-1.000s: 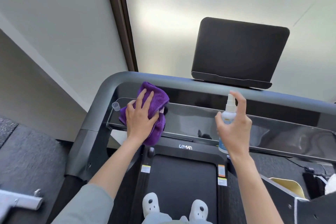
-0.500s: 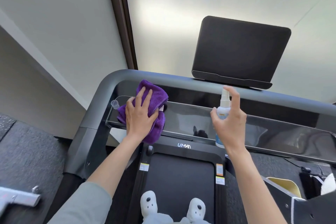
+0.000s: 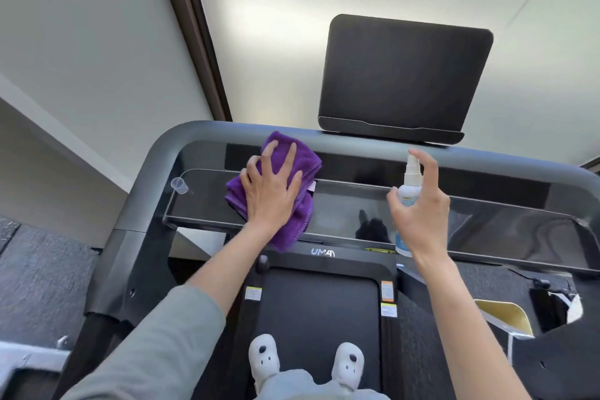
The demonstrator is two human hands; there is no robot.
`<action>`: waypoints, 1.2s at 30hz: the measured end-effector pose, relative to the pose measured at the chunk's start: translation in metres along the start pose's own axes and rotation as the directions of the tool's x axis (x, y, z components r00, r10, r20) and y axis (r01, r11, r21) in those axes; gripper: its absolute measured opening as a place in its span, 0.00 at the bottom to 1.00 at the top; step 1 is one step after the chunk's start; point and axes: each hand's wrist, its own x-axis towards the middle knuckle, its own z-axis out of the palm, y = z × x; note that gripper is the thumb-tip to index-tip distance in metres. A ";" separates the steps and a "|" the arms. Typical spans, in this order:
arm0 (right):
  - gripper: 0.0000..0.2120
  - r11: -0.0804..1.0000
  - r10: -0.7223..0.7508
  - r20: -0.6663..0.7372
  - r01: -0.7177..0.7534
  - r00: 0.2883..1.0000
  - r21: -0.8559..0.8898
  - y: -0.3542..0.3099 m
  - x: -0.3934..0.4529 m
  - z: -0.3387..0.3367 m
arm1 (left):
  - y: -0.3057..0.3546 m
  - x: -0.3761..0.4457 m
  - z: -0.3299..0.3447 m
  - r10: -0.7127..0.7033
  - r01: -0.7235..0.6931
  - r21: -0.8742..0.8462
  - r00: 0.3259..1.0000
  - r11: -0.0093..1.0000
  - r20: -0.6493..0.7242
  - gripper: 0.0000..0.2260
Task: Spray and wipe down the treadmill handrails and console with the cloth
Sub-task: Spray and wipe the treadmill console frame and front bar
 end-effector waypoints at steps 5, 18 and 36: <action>0.30 0.999 0.032 -0.021 -0.032 0.999 -0.014 0.023 0.001 -0.025 | 0.005 -0.001 0.002 -0.145 0.145 0.000 0.986 0.989 -0.084 0.27; 0.28 1.000 -0.007 -0.005 0.007 1.000 0.002 0.056 0.025 -0.057 | 0.042 0.010 0.012 -0.271 0.273 0.010 0.958 0.962 -0.095 0.28; 0.29 0.990 0.140 -0.091 -0.138 0.986 0.027 0.123 0.033 -0.141 | 0.258 -0.035 0.065 -0.084 0.084 -0.014 0.996 0.996 -0.025 0.30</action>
